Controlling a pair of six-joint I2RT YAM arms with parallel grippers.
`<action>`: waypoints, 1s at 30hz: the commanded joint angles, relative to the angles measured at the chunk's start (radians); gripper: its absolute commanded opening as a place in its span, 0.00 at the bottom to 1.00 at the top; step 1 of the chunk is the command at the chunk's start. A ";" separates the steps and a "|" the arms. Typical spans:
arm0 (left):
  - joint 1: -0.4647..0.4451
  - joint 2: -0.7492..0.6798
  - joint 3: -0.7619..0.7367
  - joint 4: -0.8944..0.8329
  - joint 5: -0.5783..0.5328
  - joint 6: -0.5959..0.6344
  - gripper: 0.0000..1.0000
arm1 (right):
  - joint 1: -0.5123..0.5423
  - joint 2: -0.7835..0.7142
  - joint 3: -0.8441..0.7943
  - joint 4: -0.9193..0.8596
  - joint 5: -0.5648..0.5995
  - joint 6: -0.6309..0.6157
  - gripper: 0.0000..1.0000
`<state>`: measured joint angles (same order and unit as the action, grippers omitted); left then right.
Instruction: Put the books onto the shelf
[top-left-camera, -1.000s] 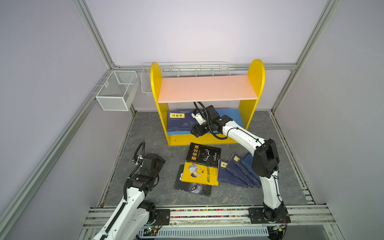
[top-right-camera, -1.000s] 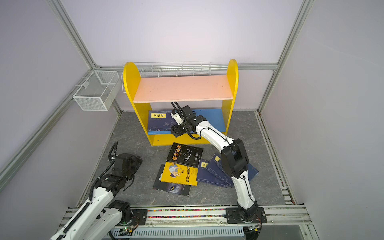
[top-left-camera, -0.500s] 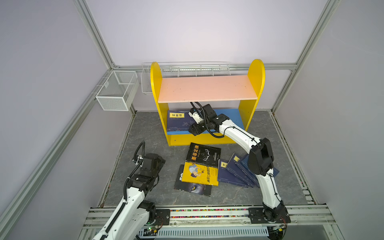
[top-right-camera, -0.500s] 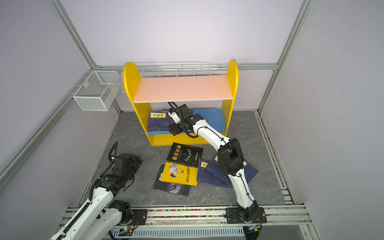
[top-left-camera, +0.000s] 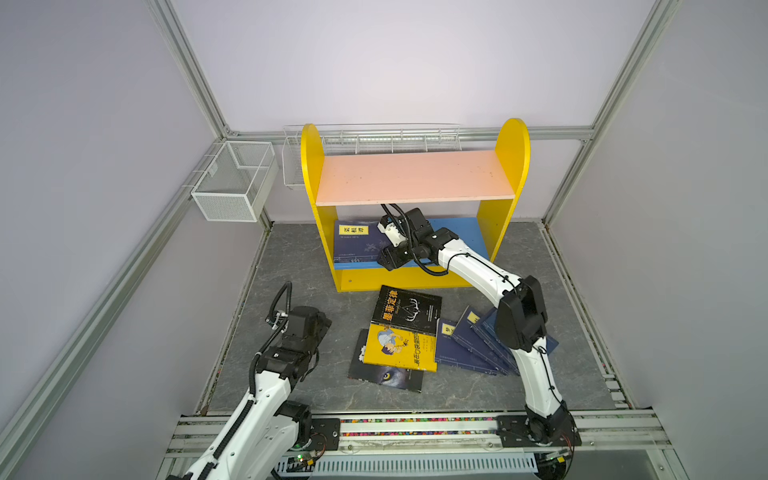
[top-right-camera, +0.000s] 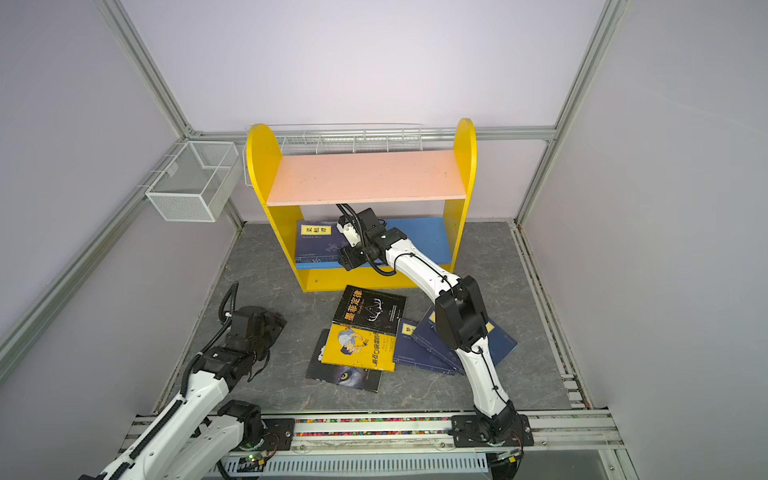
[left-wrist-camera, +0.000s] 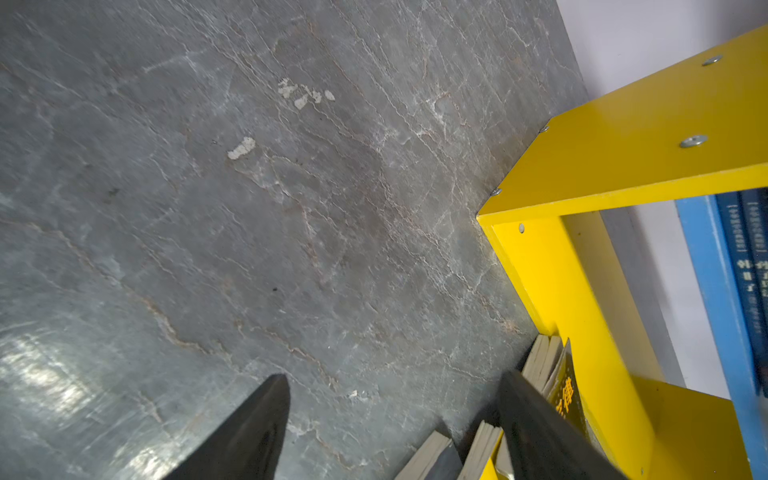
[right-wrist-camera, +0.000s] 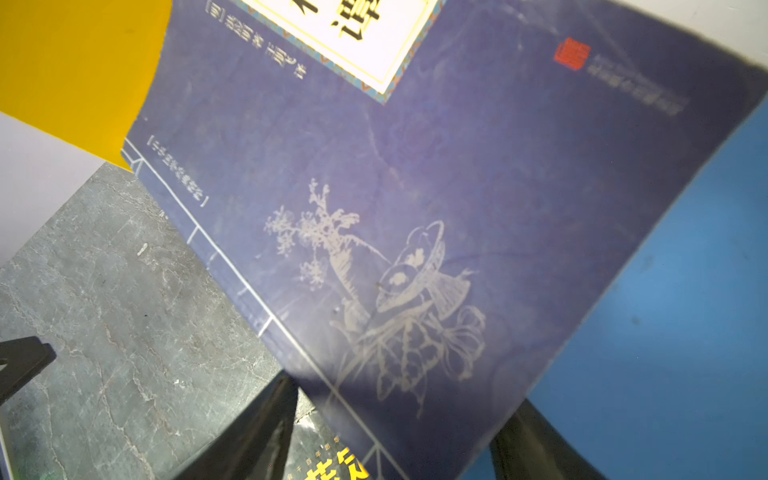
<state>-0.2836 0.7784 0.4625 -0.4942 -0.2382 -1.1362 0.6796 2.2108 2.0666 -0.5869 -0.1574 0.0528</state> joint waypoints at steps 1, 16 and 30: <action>0.003 0.005 0.036 -0.004 -0.010 -0.006 0.80 | 0.024 0.043 0.004 0.025 -0.051 0.010 0.73; 0.003 0.036 0.059 0.017 -0.009 0.044 0.81 | 0.024 -0.173 -0.222 0.159 0.134 0.036 0.88; -0.175 0.238 0.187 0.173 -0.044 0.373 0.82 | -0.008 -0.703 -0.810 0.238 0.383 0.355 0.90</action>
<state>-0.4026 0.9707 0.5945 -0.3923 -0.2485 -0.8890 0.6724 1.5524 1.3270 -0.3168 0.1734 0.2928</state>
